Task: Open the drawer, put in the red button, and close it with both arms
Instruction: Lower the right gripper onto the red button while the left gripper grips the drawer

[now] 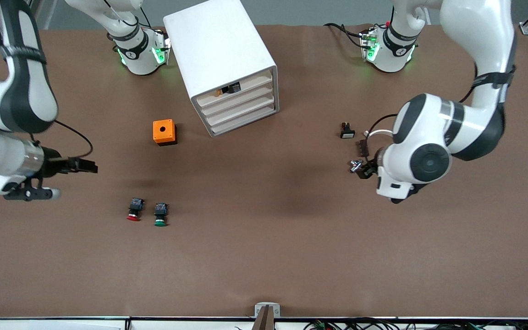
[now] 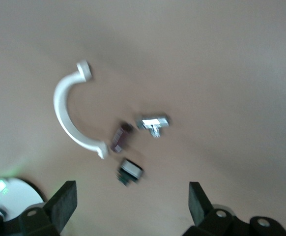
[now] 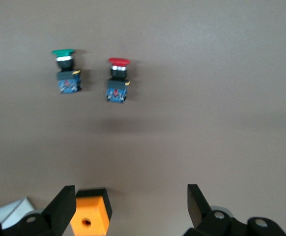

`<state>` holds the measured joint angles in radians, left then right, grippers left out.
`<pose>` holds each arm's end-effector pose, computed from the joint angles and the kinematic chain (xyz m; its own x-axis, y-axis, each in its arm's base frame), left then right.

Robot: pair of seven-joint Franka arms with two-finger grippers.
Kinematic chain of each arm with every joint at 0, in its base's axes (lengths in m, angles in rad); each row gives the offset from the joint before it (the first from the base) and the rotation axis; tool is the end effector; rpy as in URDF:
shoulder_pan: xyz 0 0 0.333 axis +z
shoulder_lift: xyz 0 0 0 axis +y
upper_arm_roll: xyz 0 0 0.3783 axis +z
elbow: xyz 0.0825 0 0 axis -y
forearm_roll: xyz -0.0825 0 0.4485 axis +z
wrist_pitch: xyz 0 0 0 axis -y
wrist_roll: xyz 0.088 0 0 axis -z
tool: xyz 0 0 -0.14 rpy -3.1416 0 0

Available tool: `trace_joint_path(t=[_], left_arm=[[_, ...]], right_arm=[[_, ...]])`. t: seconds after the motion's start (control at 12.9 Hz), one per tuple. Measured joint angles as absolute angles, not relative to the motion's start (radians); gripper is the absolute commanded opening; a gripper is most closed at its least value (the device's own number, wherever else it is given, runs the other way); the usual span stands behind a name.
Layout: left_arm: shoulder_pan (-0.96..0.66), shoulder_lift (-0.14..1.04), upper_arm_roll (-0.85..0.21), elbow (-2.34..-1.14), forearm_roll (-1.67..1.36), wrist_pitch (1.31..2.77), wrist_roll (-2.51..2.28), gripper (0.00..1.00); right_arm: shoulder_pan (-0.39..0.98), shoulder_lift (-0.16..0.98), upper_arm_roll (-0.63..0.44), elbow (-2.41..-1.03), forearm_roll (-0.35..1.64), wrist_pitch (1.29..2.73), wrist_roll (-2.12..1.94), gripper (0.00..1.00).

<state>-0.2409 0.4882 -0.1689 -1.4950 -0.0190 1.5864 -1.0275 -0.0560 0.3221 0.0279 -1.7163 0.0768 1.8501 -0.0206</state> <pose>0.6669 -0.2745 0.3655 0.7544 0.5943 -0.2787 0.5300 -0.8020 -0.2754 0.6959 -0.0125 0.3837 0.9821 -0.0280 -0.1863 -0.0438 -0.9957 -0.0811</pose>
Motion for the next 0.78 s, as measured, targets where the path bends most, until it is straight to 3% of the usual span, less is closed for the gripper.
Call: trace_joint_path(t=[0.78], left_arm=[[-0.392,0.614,-0.174,-1.485,-0.281,1.592,-1.738,1.0]], right_arm=[[0.02,0.596,0.019,-1.719,0.078,2.179,0.105,0.99]])
